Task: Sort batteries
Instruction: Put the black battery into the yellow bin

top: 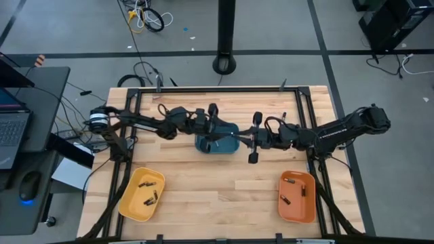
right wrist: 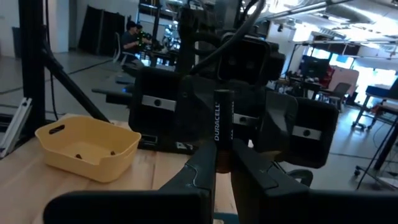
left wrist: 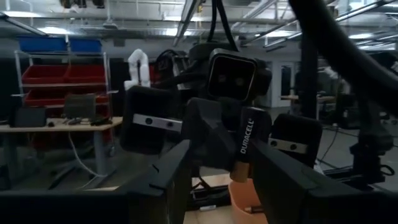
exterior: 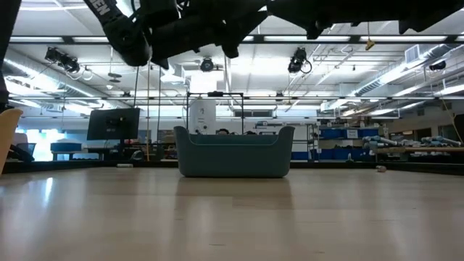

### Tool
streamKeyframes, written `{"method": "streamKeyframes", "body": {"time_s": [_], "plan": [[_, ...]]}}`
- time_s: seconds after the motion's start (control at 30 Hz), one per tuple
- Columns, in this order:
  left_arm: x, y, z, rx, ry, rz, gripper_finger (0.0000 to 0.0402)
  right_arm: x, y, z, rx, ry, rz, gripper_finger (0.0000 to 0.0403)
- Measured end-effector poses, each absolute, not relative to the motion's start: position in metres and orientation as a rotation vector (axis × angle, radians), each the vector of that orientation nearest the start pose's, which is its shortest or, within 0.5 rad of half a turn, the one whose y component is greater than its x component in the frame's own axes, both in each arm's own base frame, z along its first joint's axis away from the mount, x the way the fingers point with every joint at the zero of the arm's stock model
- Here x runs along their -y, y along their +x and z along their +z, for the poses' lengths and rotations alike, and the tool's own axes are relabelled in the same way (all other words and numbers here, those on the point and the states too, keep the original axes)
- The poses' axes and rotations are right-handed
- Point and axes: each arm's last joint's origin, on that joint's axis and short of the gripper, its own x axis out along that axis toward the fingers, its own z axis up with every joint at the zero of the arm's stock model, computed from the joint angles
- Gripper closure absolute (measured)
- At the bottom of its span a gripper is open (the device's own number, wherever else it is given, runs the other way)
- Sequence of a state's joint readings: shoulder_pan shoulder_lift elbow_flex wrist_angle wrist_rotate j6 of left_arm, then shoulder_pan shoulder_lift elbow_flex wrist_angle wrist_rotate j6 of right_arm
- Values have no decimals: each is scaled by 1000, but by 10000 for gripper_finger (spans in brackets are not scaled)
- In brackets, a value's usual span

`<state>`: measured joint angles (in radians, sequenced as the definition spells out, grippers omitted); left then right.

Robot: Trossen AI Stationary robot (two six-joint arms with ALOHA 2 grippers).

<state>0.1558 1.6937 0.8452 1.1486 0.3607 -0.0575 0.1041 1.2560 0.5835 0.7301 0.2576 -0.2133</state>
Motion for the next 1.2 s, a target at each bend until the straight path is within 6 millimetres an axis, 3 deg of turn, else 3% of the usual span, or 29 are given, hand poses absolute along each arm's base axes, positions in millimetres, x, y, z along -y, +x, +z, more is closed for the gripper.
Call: {"method": "streamKeyframes", "body": {"time_s": [0.43,1.2], "plan": [[-40,347,249,282,4,-312,232,-24,262,251,11,-225,-159,361],[-29,353,255,284,54,-326,234,-24,262,252,21,-221,-152,361]]}}
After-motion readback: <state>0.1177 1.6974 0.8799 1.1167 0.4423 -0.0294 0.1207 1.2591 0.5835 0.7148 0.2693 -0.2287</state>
